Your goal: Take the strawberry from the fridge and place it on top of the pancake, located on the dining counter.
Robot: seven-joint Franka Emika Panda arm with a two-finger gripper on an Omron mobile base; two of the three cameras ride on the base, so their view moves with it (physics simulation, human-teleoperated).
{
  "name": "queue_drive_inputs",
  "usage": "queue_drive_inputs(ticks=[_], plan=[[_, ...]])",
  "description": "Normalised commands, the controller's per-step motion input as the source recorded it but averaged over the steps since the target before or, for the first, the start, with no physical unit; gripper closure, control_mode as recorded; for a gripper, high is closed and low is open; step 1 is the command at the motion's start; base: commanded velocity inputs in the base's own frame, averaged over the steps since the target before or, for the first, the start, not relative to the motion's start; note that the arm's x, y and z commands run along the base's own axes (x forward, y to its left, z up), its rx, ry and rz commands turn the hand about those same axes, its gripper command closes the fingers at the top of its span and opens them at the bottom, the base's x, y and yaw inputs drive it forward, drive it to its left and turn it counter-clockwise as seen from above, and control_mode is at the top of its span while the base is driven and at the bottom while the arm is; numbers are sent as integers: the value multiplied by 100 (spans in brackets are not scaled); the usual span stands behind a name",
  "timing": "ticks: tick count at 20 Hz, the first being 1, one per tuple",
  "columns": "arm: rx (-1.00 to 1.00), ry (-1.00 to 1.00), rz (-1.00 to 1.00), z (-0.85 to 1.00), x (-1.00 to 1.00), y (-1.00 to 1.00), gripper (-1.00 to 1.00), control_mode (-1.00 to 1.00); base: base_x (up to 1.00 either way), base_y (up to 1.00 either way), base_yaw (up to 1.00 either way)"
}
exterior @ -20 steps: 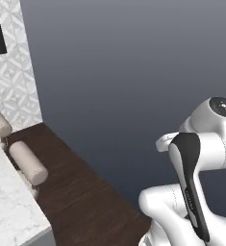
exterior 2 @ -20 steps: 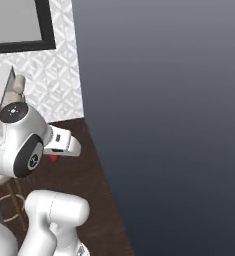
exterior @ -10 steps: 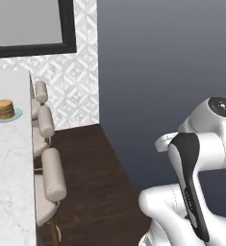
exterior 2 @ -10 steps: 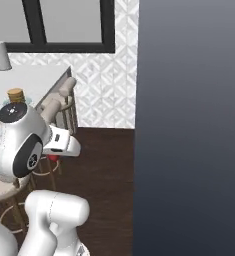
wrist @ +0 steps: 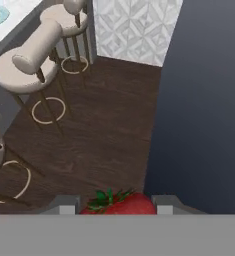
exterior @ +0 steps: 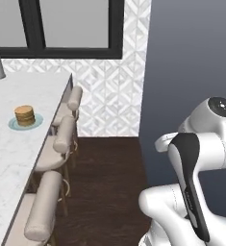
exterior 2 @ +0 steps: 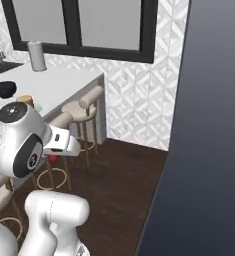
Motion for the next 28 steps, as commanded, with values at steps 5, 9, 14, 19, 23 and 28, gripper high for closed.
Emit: queue_drive_inputs(ticks=[5, 9, 14, 19, 23, 28], plan=[[0, 0, 0, 0, 0, 0, 100, 100, 100, -70, 46], [0, 0, 0, 0, 0, 0, 100, 100, 100, -56, 57], [0, 0, 0, 0, 0, 0, 100, 100, 100, -39, 69], [0, 0, 0, 0, 0, 0, 100, 100, 96, -25, 79], [0, 0, 0, 0, 0, 0, 100, 100, 70, -12, 83], [0, 0, 0, 0, 0, 0, 100, 100, 12, -24, 86]])
